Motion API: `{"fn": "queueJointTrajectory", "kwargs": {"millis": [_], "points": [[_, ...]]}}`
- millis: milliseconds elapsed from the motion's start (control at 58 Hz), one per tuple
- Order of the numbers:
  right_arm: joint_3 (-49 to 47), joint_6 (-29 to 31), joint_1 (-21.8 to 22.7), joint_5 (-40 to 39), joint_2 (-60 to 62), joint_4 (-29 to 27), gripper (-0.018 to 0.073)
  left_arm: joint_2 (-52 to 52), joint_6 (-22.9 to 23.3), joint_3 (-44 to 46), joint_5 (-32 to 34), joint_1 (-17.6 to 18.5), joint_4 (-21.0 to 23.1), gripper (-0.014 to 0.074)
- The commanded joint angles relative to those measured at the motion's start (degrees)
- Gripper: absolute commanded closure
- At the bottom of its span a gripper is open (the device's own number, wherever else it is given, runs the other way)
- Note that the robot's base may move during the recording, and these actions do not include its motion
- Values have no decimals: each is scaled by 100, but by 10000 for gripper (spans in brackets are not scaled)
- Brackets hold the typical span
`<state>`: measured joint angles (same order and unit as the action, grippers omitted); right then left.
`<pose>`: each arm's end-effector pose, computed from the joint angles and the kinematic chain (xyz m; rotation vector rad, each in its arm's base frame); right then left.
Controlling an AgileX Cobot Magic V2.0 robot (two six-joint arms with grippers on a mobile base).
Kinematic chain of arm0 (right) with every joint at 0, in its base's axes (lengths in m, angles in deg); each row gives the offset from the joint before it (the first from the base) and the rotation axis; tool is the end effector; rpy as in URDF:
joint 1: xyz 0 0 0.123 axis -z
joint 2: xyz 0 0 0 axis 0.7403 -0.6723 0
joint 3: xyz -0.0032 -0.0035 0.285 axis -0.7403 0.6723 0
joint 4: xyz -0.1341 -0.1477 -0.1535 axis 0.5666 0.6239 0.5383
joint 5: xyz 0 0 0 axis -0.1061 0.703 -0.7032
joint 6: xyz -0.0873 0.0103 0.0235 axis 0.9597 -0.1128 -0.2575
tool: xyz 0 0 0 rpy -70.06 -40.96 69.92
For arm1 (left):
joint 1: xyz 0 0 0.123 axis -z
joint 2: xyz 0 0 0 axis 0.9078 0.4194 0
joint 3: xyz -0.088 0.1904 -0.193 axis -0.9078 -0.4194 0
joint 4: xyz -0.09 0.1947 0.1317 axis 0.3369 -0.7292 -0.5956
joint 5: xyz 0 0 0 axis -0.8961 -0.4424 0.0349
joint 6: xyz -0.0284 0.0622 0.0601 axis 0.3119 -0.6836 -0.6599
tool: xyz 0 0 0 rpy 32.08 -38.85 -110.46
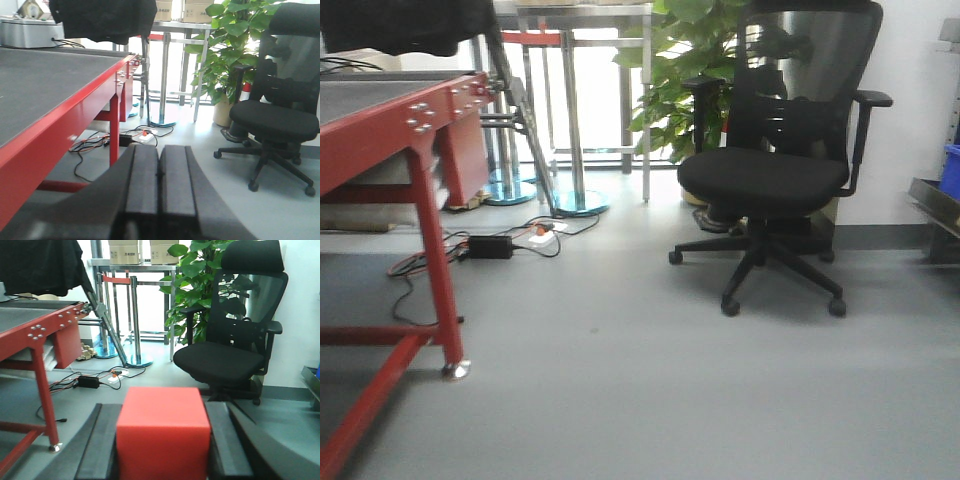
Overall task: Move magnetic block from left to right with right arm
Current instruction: 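Turn the base past the office chair toward the second table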
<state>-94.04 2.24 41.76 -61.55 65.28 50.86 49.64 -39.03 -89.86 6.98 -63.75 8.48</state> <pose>0.0703 0.0088 0.3158 -0.0392 1.5192 0.1507 0.0562 -0.0012 0.2068 -0.0234 1.4631 -0.0606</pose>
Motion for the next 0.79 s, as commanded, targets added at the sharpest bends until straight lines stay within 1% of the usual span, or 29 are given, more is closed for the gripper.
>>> {"fn": "queueJointTrajectory", "kwargs": {"millis": [0, 776], "points": [[-178, 60, 39, -495, -48, -11, 282, -68, -1, -44, 496, -6, 27, 722], [-178, 60, 39, -495, -54, -11, 282, -49, -1, -44, 496, -6, 27, 722]]}}
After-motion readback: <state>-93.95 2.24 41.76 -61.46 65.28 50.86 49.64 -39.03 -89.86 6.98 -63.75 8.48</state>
